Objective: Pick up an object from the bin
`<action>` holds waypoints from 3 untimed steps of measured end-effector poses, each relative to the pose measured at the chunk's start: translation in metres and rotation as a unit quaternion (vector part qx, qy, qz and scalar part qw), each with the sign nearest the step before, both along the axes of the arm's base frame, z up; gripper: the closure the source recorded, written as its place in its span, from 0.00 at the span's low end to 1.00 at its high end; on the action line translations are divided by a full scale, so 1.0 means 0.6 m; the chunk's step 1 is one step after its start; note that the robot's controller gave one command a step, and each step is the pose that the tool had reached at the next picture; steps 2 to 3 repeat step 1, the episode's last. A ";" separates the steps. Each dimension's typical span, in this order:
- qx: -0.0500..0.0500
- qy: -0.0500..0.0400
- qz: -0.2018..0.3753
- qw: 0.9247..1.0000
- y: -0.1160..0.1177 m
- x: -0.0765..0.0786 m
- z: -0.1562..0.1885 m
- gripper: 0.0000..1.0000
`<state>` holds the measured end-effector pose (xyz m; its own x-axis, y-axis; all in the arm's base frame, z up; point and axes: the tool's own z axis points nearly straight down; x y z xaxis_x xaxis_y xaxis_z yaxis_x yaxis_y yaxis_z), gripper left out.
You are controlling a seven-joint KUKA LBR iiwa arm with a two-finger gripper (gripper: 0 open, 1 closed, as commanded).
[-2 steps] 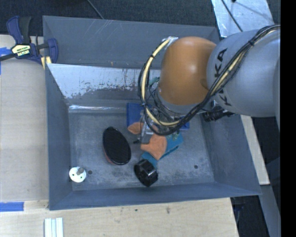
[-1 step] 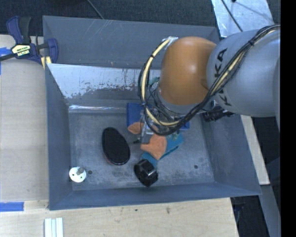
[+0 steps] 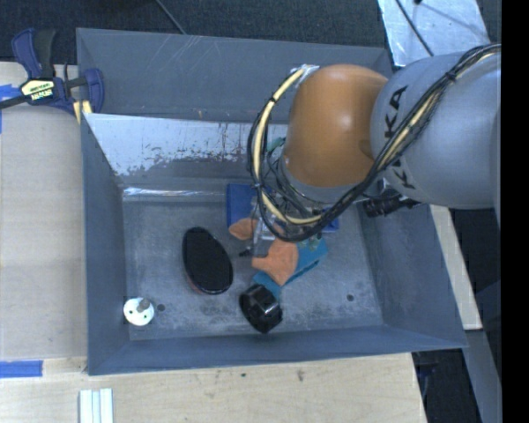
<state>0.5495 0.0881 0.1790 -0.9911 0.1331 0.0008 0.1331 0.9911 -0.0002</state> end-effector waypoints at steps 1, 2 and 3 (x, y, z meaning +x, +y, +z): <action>0.000 -0.005 0.060 0.998 0.020 -0.012 0.064 1.00; 0.000 -0.005 0.060 0.998 0.020 -0.012 0.064 1.00; 0.000 -0.005 0.060 0.998 0.020 -0.012 0.064 1.00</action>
Offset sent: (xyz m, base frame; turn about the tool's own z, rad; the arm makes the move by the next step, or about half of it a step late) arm -0.0079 0.0959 0.2910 -0.1975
